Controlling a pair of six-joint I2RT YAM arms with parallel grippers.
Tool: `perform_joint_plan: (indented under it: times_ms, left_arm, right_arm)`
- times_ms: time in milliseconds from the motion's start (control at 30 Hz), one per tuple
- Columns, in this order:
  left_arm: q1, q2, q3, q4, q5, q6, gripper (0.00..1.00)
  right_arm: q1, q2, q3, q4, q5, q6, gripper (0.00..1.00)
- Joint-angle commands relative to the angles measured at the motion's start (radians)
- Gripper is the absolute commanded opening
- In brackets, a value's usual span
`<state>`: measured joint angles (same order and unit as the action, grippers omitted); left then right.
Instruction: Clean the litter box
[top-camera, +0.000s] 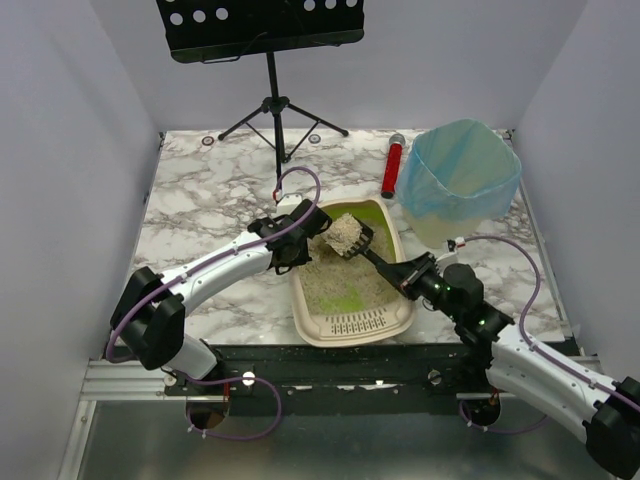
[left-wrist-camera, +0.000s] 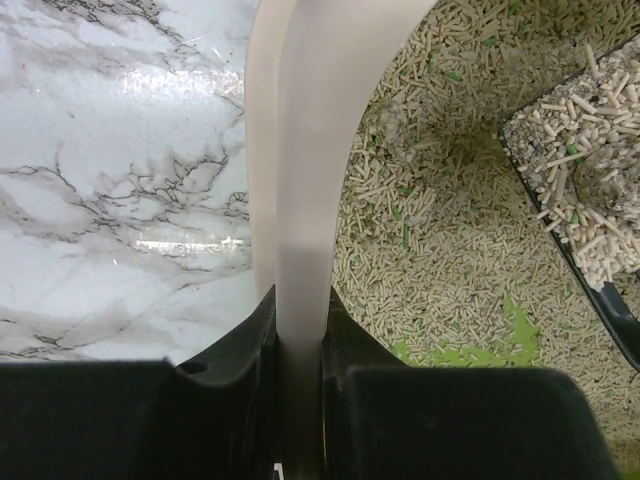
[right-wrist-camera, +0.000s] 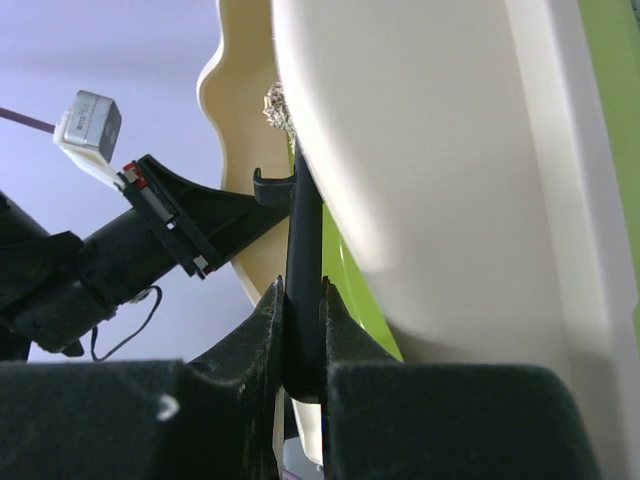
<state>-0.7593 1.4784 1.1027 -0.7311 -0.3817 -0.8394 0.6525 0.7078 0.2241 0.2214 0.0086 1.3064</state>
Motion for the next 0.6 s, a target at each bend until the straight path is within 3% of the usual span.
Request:
perform_joint_plan:
  times_ms: [0, 367, 567]
  left_arm:
    - [0.008, -0.029, 0.005, 0.021, 0.034, 0.020, 0.00]
    - [0.008, -0.061, 0.052, -0.033, -0.003, 0.046, 0.00]
    - [0.008, -0.110, 0.048, -0.019, -0.017, 0.069, 0.05]
  right_arm:
    - [-0.005, -0.065, 0.006, 0.004, -0.004, -0.024, 0.01]
    - [-0.005, -0.096, -0.028, 0.114, -0.097, 0.008, 0.01]
    - [-0.005, -0.175, -0.052, 0.104, -0.064, 0.059, 0.01]
